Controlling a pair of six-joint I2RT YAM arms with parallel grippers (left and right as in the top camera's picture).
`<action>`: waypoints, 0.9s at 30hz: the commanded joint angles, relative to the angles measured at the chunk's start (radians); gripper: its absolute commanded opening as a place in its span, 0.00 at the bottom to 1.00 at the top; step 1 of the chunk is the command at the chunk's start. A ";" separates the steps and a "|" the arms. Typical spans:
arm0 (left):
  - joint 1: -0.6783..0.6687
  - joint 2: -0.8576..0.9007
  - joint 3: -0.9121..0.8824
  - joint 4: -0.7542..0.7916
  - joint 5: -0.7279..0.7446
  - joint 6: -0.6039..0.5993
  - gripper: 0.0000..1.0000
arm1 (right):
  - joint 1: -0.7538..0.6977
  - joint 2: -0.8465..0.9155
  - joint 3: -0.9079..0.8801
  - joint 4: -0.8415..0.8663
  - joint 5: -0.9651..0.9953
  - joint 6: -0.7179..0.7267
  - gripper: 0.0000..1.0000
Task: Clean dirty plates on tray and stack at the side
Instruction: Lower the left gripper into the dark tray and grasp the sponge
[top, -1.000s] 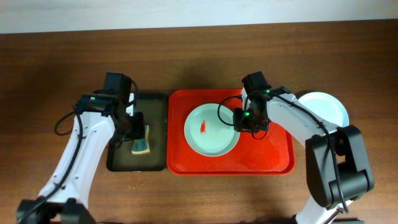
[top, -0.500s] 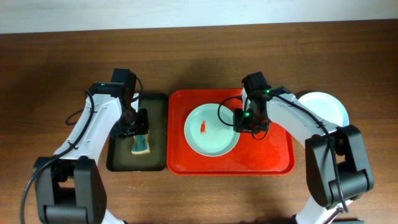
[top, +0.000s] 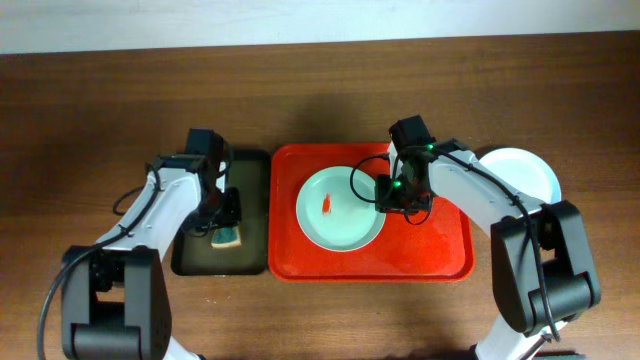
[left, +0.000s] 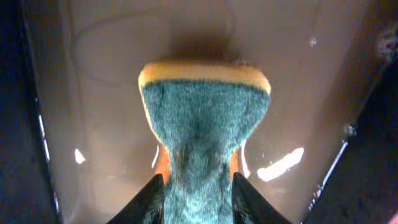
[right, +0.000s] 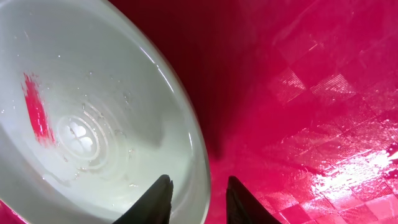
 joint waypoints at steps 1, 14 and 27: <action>0.006 0.008 -0.052 0.047 -0.008 0.016 0.32 | 0.004 0.008 -0.004 -0.001 -0.002 -0.002 0.31; 0.006 -0.042 0.052 -0.022 0.002 0.016 0.00 | 0.005 0.008 -0.004 -0.050 -0.036 0.005 0.04; 0.004 -0.084 0.248 -0.212 0.002 0.061 0.00 | 0.016 0.008 -0.004 -0.031 -0.026 0.006 0.07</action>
